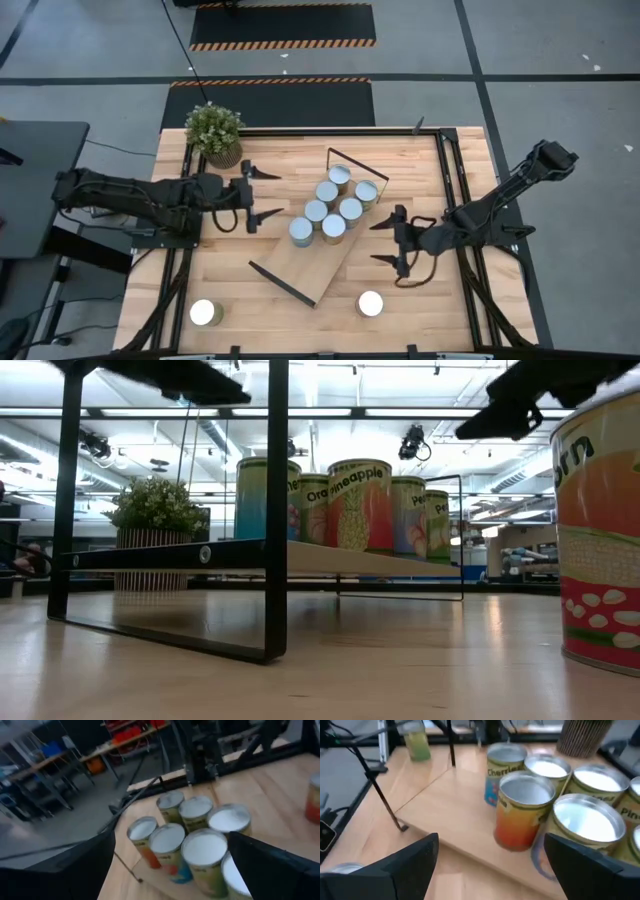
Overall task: Pick and place cans onto a shelf
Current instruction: Put the canned corn on the shelf
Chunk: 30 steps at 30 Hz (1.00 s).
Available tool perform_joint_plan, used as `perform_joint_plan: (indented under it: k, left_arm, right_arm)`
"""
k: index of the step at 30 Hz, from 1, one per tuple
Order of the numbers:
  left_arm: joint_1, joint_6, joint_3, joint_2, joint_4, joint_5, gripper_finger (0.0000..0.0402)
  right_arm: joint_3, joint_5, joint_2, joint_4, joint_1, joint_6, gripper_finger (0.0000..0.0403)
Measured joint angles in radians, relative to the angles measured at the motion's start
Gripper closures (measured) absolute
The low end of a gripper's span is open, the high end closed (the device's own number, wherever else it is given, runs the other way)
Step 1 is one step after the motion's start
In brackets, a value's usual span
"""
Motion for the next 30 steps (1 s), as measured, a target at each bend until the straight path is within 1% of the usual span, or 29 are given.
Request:
perform_joint_plan:
  k: [1, 3, 5, 7, 11, 14, 16, 17, 20, 26, 28, 30]
  left_arm:
    - [0.003, 0.01, -0.034, -0.006, 0.051, 0.0, 0.0008]
    - [0.01, 0.018, -0.103, -0.005, 0.207, 0.001, 0.0008]
    - [0.023, 0.083, -0.164, -0.011, 0.335, 0.004, 0.0008]
    - [0.034, 0.164, -0.209, -0.01, 0.439, -0.006, 0.0008]
    - [0.051, 0.226, -0.252, -0.052, 0.605, -0.002, 0.0008]
    - [0.074, 0.224, -0.257, -0.101, 0.593, 0.022, 0.0008]
    - [0.093, 0.21, -0.263, -0.148, 0.522, 0.056, 0.0008]
    - [0.104, 0.204, -0.261, -0.16, 0.514, 0.086, 0.0008]
    - [0.142, 0.169, -0.262, -0.222, 0.428, 0.147, 0.0008]
    - [0.222, 0.079, -0.259, -0.285, 0.382, 0.276, 0.0008]
    - [0.244, 0.059, -0.259, -0.302, 0.363, 0.291, 0.0008]
    - [0.26, 0.054, -0.259, -0.304, 0.369, 0.305, 0.0008]
  right_arm:
    - [0.039, 0.0, 0.015, -0.056, 0.001, 0.022, 0.0034]
    - [0.113, 0.014, 0.042, -0.18, 0.009, 0.065, 0.0034]
    - [0.19, 0.024, 0.082, -0.259, 0.014, 0.113, 0.0034]
    - [0.252, 0.028, 0.123, -0.365, 0.02, 0.161, 0.0034]
    - [0.362, 0.027, 0.21, -0.515, 0.025, 0.271, 0.0034]
    - [0.443, 0.0, 0.284, -0.606, 0.024, 0.356, 0.0034]
    - [0.51, -0.024, 0.334, -0.644, 0.024, 0.39, 0.0034]
    - [0.54, -0.027, 0.354, -0.66, 0.024, 0.405, 0.0034]
    - [0.612, -0.041, 0.425, -0.708, 0.025, 0.422, 0.0034]
    - [0.752, -0.139, 0.559, -0.835, 0.022, 0.472, 0.0034]
    - [0.816, -0.167, 0.604, -0.869, 0.02, 0.475, 0.0034]
    - [0.881, -0.162, 0.644, -0.913, 0.021, 0.474, 0.0034]
